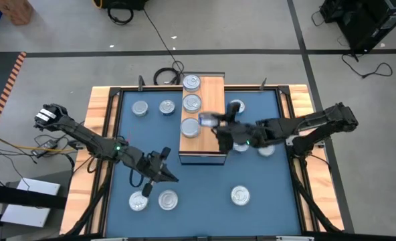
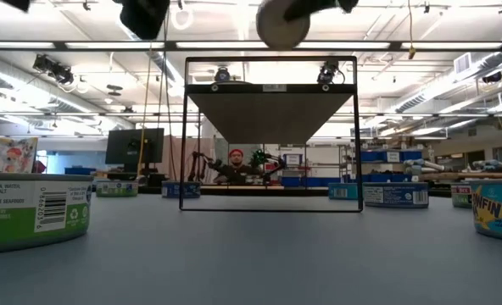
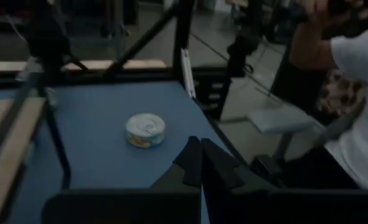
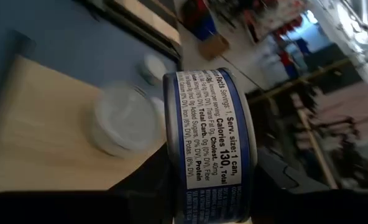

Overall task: Stack canned seafood by type on shelf
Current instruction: Put the blue tuna can on the shelf

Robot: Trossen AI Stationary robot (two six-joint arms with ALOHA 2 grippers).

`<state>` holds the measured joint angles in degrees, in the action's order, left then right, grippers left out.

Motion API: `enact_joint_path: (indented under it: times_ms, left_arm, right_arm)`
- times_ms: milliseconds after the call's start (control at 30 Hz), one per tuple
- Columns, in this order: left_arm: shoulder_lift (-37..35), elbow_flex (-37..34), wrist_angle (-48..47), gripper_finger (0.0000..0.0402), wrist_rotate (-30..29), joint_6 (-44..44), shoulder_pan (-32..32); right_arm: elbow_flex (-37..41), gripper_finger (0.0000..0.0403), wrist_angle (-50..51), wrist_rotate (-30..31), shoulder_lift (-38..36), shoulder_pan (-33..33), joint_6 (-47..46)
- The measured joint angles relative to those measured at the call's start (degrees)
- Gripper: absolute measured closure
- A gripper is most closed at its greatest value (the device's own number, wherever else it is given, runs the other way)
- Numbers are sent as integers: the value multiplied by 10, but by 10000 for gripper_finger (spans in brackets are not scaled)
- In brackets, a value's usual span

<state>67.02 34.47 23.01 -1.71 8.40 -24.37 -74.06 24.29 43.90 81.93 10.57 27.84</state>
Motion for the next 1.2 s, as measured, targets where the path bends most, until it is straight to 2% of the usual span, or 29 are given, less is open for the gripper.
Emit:
enact_joint_path:
  times_ms: [100,300,567,800,1067,1200]
  left_arm:
    - [0,-17,34,399,15,2,13]
    - [0,-18,39,400,41,1,36]
    - [0,-18,42,400,54,7,52]
    - [0,-18,41,400,53,7,57]
    - [0,-18,40,400,53,8,57]
    - [0,-19,42,400,53,7,57]
  right_arm:
    - [0,261,-1,0,5,-48,40]
    - [0,261,-15,-1,30,-154,110]
    - [0,261,-77,-31,102,-268,206]
    - [0,261,-131,-50,152,-320,263]
    - [0,261,-159,-71,170,-339,264]
    - [0,243,-154,-71,174,-342,262]
